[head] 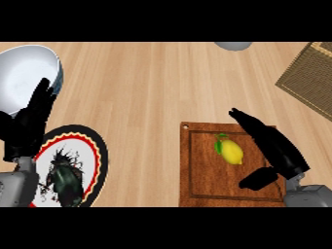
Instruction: Pick the lemon from the cutting board and place it in the basket
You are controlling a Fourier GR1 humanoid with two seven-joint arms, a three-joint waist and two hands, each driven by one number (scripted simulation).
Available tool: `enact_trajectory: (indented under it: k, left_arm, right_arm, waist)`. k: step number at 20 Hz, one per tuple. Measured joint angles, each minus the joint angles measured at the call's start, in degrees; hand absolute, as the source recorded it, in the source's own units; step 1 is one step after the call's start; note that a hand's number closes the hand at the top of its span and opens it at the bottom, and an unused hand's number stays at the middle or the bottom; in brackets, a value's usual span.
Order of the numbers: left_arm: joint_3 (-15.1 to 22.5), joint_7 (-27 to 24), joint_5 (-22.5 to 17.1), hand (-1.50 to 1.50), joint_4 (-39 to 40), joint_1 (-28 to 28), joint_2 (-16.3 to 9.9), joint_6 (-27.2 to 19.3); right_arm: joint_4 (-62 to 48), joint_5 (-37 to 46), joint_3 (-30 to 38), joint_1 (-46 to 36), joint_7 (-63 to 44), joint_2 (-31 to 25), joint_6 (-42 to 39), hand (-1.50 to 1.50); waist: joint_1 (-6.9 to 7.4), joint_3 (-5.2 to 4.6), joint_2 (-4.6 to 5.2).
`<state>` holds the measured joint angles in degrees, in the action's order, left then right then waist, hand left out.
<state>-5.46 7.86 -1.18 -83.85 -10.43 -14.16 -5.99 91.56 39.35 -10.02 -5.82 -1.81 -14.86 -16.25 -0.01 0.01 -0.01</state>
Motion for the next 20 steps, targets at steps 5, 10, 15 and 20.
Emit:
enact_trajectory:
  k: [5, 10, 15, 20]
  left_arm:
    - [-0.7, 1.6, 0.4, 0.0, -1.6, 0.2, 0.3, 0.8]
    - [-1.2, 2.4, 1.1, 0.0, -1.7, -0.8, 0.9, 1.2]
    - [-1.4, 2.0, 2.3, 0.0, -1.6, -0.4, 1.7, 1.2]
    - [-2.2, 1.7, 2.6, 0.0, -1.5, -0.4, 1.8, 1.8]
  right_arm:
    - [-1.9, 3.5, 0.0, -0.5, -0.2, 1.3, 0.7, -1.5]
    - [-6.2, 6.3, 0.9, -3.1, 0.5, 2.5, 1.5, -1.5]
    - [-11.9, 8.6, 1.3, -5.4, 2.2, 4.4, 3.6, -1.5]
    - [-14.9, 9.9, 2.3, -5.9, 4.6, 4.5, 4.5, -1.5]
  waist:
    - [0.04, -0.01, -0.01]
    - [0.06, 0.0, 0.01]
    - [0.1, 0.0, 0.02]
    - [0.07, -0.08, -0.06]
